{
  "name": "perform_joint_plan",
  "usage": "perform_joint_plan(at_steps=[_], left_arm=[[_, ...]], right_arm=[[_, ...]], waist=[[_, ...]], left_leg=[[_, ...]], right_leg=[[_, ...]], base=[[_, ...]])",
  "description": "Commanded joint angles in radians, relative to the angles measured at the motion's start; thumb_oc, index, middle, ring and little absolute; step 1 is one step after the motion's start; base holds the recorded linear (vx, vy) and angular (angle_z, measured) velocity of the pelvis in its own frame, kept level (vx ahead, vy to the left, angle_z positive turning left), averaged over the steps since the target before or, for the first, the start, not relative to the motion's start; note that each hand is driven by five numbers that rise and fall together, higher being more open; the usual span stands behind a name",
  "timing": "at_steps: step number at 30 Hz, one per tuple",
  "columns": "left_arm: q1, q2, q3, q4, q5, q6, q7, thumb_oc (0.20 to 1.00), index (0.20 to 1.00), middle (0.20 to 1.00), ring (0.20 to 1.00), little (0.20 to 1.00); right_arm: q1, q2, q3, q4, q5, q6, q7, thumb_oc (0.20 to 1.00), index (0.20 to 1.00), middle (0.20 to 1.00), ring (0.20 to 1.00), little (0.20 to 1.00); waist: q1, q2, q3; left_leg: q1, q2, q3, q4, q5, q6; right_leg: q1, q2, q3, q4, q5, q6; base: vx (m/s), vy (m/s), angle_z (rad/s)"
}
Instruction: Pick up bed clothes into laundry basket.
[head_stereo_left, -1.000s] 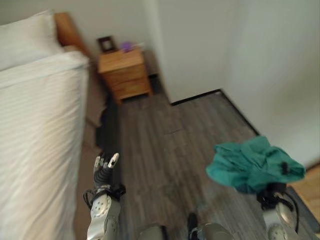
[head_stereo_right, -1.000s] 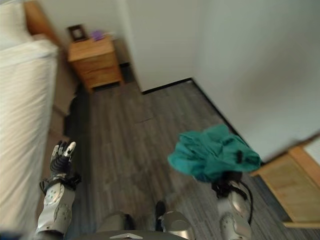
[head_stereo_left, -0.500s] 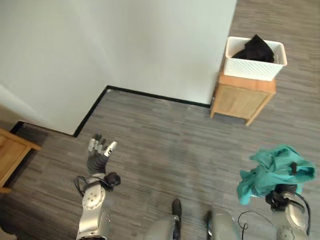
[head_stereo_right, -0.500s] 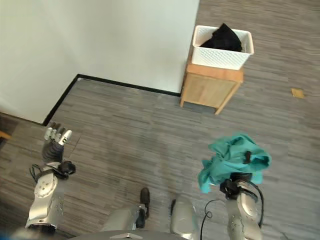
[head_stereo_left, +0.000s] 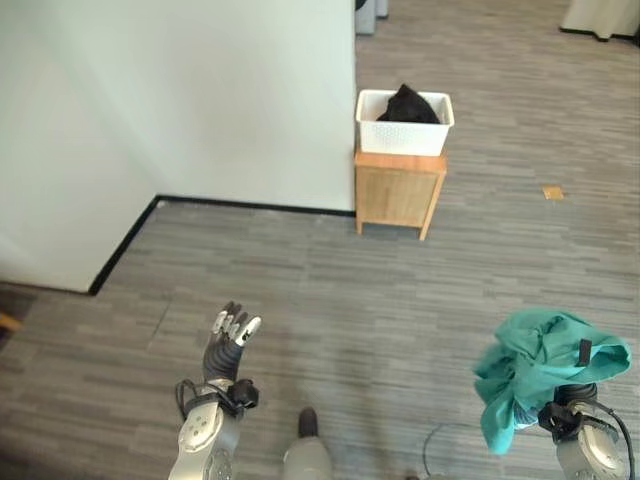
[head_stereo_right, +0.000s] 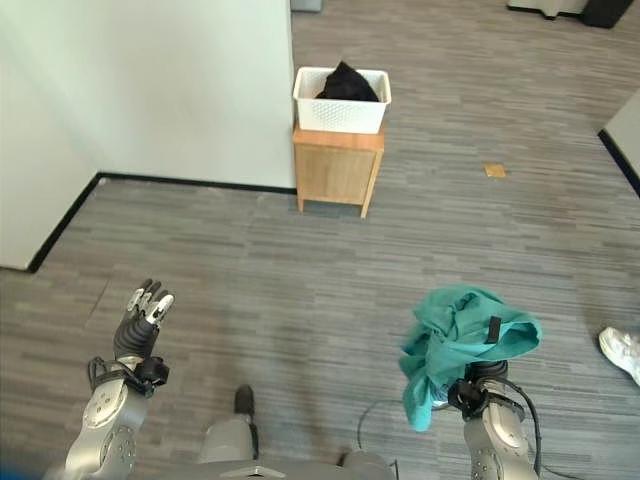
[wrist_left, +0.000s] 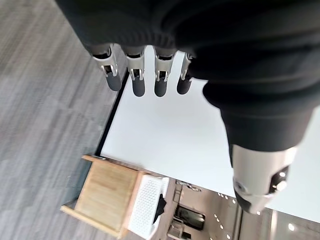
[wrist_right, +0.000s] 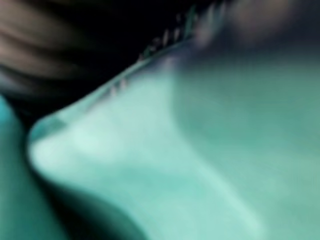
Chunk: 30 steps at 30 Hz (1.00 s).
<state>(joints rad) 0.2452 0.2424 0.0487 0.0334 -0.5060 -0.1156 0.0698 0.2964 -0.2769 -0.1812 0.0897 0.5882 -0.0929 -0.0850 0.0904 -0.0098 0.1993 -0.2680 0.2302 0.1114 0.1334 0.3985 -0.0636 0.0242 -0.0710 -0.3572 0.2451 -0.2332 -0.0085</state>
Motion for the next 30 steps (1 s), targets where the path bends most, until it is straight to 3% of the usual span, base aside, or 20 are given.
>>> perform_joint_plan(at_steps=[1,4,6,7,8,12,14,15,16,17,18,19,20,21,22,23,25,27,28,30], left_arm=[[-0.042,0.050,0.040,-0.070,-0.015,-0.037,-0.018,1.000,1.000,1.000,1.000,1.000],[-0.027,0.049,0.042,-0.074,-0.011,-0.035,-0.026,1.000,1.000,1.000,1.000,1.000],[-0.009,0.049,0.045,-0.070,0.000,-0.037,-0.028,1.000,1.000,1.000,1.000,1.000],[-0.004,0.050,0.049,-0.070,0.006,-0.036,-0.028,1.000,1.000,1.000,1.000,1.000],[0.005,0.053,0.060,-0.070,0.015,-0.038,-0.027,1.000,1.000,1.000,1.000,1.000],[0.016,0.051,0.074,-0.080,0.012,-0.040,-0.031,1.000,1.000,1.000,1.000,1.000],[0.005,0.060,0.081,-0.095,0.023,-0.035,-0.019,1.000,1.000,1.000,1.000,1.000],[-0.002,0.066,0.077,-0.101,0.020,-0.036,-0.015,1.000,1.000,1.000,1.000,1.000],[-0.002,0.065,0.077,-0.101,0.020,-0.036,-0.014,1.000,1.000,1.000,1.000,1.000],[-0.006,0.070,0.075,-0.102,0.016,-0.038,-0.007,1.000,1.000,1.000,1.000,1.000],[-0.014,0.083,0.064,-0.099,0.028,-0.041,-0.003,1.000,1.000,1.000,1.000,1.000],[-0.014,0.083,0.064,-0.098,0.028,-0.041,-0.003,1.000,1.000,1.000,1.000,1.000],[-0.020,0.095,0.064,-0.102,0.038,-0.043,-0.001,1.000,1.000,1.000,1.000,1.000],[-0.027,0.108,0.071,-0.117,0.028,-0.045,-0.006,1.000,1.000,1.000,1.000,1.000],[-0.025,0.108,0.074,-0.123,0.021,-0.048,-0.011,1.000,1.000,1.000,1.000,1.000],[-0.023,0.107,0.074,-0.123,0.016,-0.050,-0.013,1.000,1.000,1.000,1.000,1.000],[-0.024,0.111,0.069,-0.107,0.027,-0.053,-0.008,1.000,1.000,1.000,1.000,1.000],[-0.026,0.110,0.064,-0.097,0.033,-0.043,-0.006,1.000,1.000,1.000,1.000,1.000],[-0.033,0.104,0.057,-0.096,0.051,-0.050,-0.006,1.000,1.000,1.000,1.000,1.000],[-0.040,0.092,0.050,-0.091,0.037,-0.056,-0.001,1.000,1.000,1.000,1.000,1.000]], right_arm=[[-0.105,-0.017,-0.016,-0.095,-0.009,-0.050,0.012,0.200,0.200,0.200,0.200,0.200],[-0.112,-0.010,-0.009,-0.098,-0.016,-0.052,0.011,0.200,0.200,0.200,0.200,0.200],[-0.151,-0.007,0.027,-0.096,-0.008,-0.064,0.015,0.200,0.200,0.200,0.200,0.200],[-0.163,-0.007,0.040,-0.099,-0.011,-0.065,0.020,0.200,0.200,0.200,0.200,0.200],[-0.178,-0.010,0.052,-0.102,-0.014,-0.065,0.031,0.200,0.200,0.200,0.200,0.200],[-0.192,0.016,0.093,-0.112,-0.029,-0.058,0.053,0.200,0.200,0.200,0.200,0.200],[-0.190,0.034,0.095,-0.120,-0.028,-0.059,0.056,0.200,0.200,0.200,0.200,0.200],[-0.179,0.034,0.091,-0.129,-0.043,-0.053,0.054,0.200,0.200,0.200,0.200,0.200],[-0.179,0.033,0.091,-0.129,-0.043,-0.052,0.054,0.200,0.200,0.200,0.200,0.200],[-0.167,0.035,0.088,-0.139,-0.052,-0.051,0.054,0.200,0.200,0.200,0.200,0.200],[-0.145,0.041,0.077,-0.140,-0.055,-0.049,0.047,0.200,0.200,0.200,0.200,0.200],[-0.145,0.041,0.077,-0.141,-0.056,-0.049,0.047,0.200,0.200,0.200,0.200,0.200],[-0.136,0.048,0.071,-0.142,-0.054,-0.048,0.046,0.200,0.200,0.200,0.200,0.200],[-0.129,0.059,0.068,-0.138,-0.048,-0.045,0.047,0.200,0.200,0.200,0.200,0.200],[-0.130,0.061,0.063,-0.135,-0.049,-0.042,0.046,0.200,0.200,0.200,0.200,0.200],[-0.131,0.062,0.059,-0.127,-0.045,-0.041,0.042,0.200,0.200,0.200,0.200,0.200],[-0.135,0.065,0.054,-0.122,-0.044,-0.044,0.033,0.200,0.200,0.200,0.200,0.200],[-0.127,0.069,0.044,-0.131,-0.028,-0.052,0.025,0.200,0.200,0.200,0.200,0.200],[-0.140,0.067,0.046,-0.120,-0.027,-0.065,0.019,0.200,0.200,0.200,0.200,0.200],[-0.132,0.053,0.056,-0.125,-0.034,-0.062,0.031,0.200,0.200,0.200,0.200,0.200]], waist=[[0.051,-0.035,0.042],[0.075,-0.032,0.023],[0.116,-0.012,-0.004],[0.127,-0.008,-0.007],[0.141,-0.014,-0.011],[0.151,-0.036,-0.047],[0.142,-0.046,-0.043],[0.119,-0.025,-0.028],[0.120,-0.023,-0.030],[0.091,0.009,-0.016],[0.035,0.042,0.011],[0.035,0.043,0.010],[0.024,0.045,0.011],[0.017,0.047,0.012],[0.014,0.046,0.011],[0.012,0.037,0.010],[0.000,0.019,0.006],[-0.001,-0.001,0.000],[0.002,-0.013,-0.004],[-0.007,-0.018,-0.013]], left_leg=[[-0.007,-0.168,-0.053,0.199,-0.394,-0.009],[-0.027,-0.210,0.005,0.125,-0.371,0.021],[-0.034,-0.281,0.045,-0.017,-0.302,0.037],[-0.045,-0.279,0.048,-0.037,-0.276,0.027],[-0.049,-0.283,0.059,-0.029,-0.278,0.021],[0.020,-0.296,0.041,-0.050,-0.326,0.070],[0.116,-0.322,0.054,-0.082,-0.376,0.134],[0.162,-0.316,0.037,-0.107,-0.376,0.147],[0.160,-0.314,0.038,-0.110,-0.372,0.147],[0.200,-0.289,0.018,-0.129,-0.376,0.154],[0.265,-0.274,-0.014,-0.164,-0.379,0.155],[0.263,-0.272,-0.015,-0.165,-0.376,0.154],[0.284,-0.271,-0.021,-0.175,-0.387,0.149],[0.318,-0.252,-0.041,-0.191,-0.405,0.122],[0.334,-0.247,-0.053,-0.201,-0.413,0.106],[0.344,-0.244,-0.061,-0.204,-0.424,0.091],[0.373,-0.228,-0.090,-0.213,-0.450,0.063],[0.378,-0.218,-0.121,-0.207,-0.461,0.051],[0.376,-0.219,-0.112,-0.196,-0.470,0.051],[0.374,-0.191,-0.119,-0.163,-0.486,0.036]], right_leg=[[0.145,-0.057,0.015,-0.270,0.097,0.084],[0.153,-0.030,0.013,-0.293,0.098,0.085],[0.174,0.024,0.026,-0.315,0.092,0.089],[0.180,0.038,0.033,-0.320,0.092,0.092],[0.194,0.038,0.037,-0.319,0.082,0.093],[0.196,0.013,0.041,-0.258,0.058,0.111],[0.103,-0.105,0.048,0.138,0.238,0.214],[0.038,-0.137,0.055,0.289,0.304,0.228],[0.033,-0.135,0.055,0.291,0.306,0.227],[-0.016,-0.137,0.060,0.399,0.322,0.212],[-0.134,-0.157,0.078,0.521,0.247,0.183],[-0.136,-0.155,0.076,0.520,0.250,0.181],[-0.150,-0.203,0.061,0.476,0.240,0.174],[-0.171,-0.274,0.027,0.325,0.238,0.162],[-0.174,-0.280,0.018,0.228,0.246,0.164],[-0.166,-0.266,0.019,0.103,0.250,0.170],[-0.161,-0.176,0.077,-0.156,0.275,0.187],[-0.153,-0.140,0.121,-0.172,0.264,0.187],[-0.152,-0.159,0.101,-0.170,0.315,0.202],[-0.137,-0.128,0.124,-0.163,0.273,0.182]], base=[[0.11,-0.258,0.21],[0.19,-0.166,0.22],[0.28,-0.118,-0.28],[0.36,-0.145,0.11],[0.26,-0.075,-0.09],[0.32,0.020,-0.41],[0.38,0.127,-0.39],[0.20,0.094,-0.43],[0.19,0.084,0.08],[0.20,0.031,0.61],[0.21,0.026,0.85],[0.22,-0.057,0.66],[0.29,-0.217,0.72],[0.41,-0.290,0.90],[0.41,-0.346,0.74],[0.34,-0.310,0.30],[0.36,-0.335,0.02],[0.29,-0.266,0.29],[0.28,-0.251,0.93],[0.26,-0.256,1.04]])
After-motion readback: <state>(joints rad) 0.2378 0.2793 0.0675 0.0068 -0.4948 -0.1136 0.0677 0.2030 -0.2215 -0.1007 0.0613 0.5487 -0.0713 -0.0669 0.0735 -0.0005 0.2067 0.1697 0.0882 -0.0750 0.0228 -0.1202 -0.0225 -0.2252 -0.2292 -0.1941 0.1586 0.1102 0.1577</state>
